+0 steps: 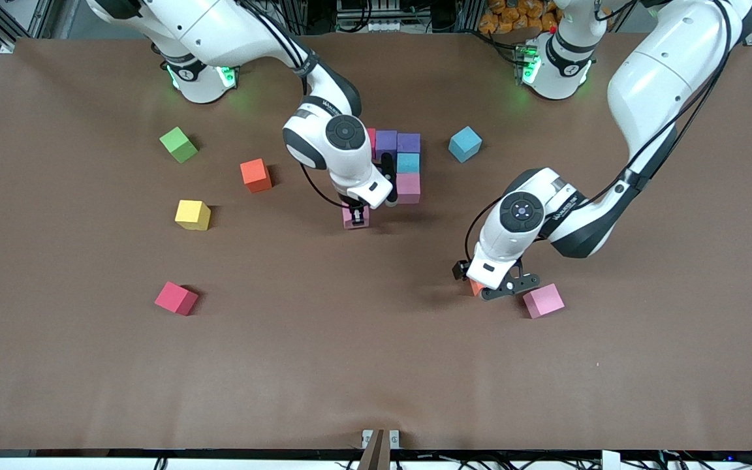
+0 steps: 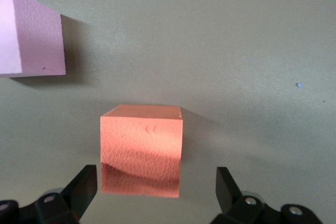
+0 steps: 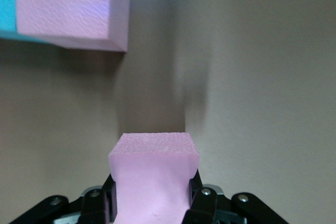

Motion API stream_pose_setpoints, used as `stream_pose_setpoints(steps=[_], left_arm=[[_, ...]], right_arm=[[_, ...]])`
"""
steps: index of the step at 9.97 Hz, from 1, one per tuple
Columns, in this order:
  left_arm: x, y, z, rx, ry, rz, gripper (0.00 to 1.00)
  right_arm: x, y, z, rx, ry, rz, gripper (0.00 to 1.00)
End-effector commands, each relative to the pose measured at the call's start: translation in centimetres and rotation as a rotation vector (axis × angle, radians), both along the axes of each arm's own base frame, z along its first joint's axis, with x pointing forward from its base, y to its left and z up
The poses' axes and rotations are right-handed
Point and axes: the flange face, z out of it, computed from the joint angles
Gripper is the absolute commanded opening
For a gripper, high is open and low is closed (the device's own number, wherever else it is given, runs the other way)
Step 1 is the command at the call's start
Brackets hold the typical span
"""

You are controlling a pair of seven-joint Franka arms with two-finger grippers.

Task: Form number 2 with 11 blocks
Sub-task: 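Carry the pink cube to the row while the left gripper grasps orange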

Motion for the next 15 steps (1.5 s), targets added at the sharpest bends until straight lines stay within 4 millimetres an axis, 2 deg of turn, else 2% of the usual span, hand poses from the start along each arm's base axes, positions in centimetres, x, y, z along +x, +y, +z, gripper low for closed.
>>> stream_pose_setpoints(steps=[1,2,6,7,8,10,12,15], left_arm=[[0.7,0.4,-0.3,0.008,-0.005,-0.020,1.00],[0.7,0.6,-0.9,0.009,0.007,-0.017,1.00],[0.8,1.2,-2.1,0.007,0.025,-0.002,1.00],[0.9,1.1,-2.1,-0.008,0.023,0.017,0.52],[0.9,1.1,-2.1,-0.010,0.025,0.025,0.22],[1.2,1.6,-1.8,-0.018,0.027,0.047,0.22],[2.4,2.4,0.4,-0.037,0.003,0.091,0.22],[2.2,2.7,2.1,-0.008,0.022,0.121,0.22]], right_arm=[[-1.6,0.0,0.8,0.003,-0.007,-0.049,0.26],[-3.2,1.3,1.3,0.011,0.005,-0.085,0.26],[-6.1,3.6,1.2,0.022,0.021,-0.115,0.25],[-6.2,3.8,1.2,0.026,0.021,-0.118,0.25],[-6.2,3.7,1.1,0.026,0.021,-0.119,0.25],[-6.1,3.8,0.9,0.034,0.021,-0.119,0.25],[-6.0,3.9,0.7,0.036,0.019,-0.117,0.25],[-6.7,4.7,0.5,0.061,0.014,-0.112,0.25]])
